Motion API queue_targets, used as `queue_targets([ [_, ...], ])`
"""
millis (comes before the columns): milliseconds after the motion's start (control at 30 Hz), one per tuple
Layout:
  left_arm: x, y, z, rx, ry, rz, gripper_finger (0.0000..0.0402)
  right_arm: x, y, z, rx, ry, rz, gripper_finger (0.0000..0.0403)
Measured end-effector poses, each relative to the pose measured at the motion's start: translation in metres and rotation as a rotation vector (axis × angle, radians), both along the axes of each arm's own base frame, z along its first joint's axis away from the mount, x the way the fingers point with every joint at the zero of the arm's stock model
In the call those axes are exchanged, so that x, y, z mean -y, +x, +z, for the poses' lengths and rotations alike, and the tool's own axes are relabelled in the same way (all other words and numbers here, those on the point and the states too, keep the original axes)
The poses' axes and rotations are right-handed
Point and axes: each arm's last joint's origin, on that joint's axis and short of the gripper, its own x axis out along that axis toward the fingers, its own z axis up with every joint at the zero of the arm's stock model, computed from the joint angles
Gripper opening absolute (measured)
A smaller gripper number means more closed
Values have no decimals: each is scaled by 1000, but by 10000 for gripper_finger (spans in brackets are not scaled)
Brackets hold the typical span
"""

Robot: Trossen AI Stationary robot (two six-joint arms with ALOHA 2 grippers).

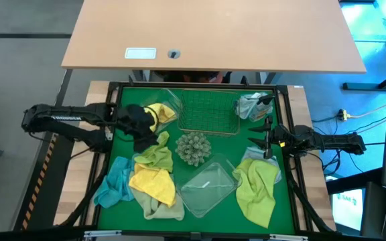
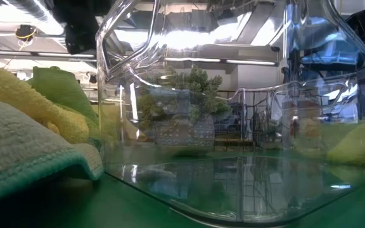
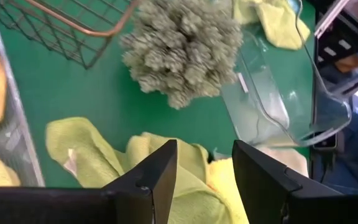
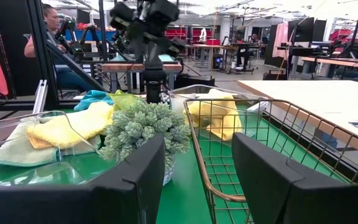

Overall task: Sort microfiber towel by color & place in baskets
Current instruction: Put the left light green microfiber towel into the wire basket

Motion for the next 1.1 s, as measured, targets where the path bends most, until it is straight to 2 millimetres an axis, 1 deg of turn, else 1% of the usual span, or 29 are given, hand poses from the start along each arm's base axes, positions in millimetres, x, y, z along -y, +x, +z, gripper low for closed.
queue_targets([
  [233, 28, 3, -4, -38, -7, -1, 148, 0, 0, 0, 0, 0, 0, 186],
  [467, 52, 13, -20, -122, 41, -37, 148, 0, 0, 0, 0, 0, 0, 186],
  [800, 69, 30, -48, -262, 43, -46, 148, 0, 0, 0, -1, 0, 1, 186],
  [933, 70, 35, -57, -301, 82, -25, 148, 0, 0, 0, -1, 0, 1, 186],
  [1100, 69, 37, -64, -335, 145, 10, 148, 0, 0, 0, -1, 0, 1, 186],
])
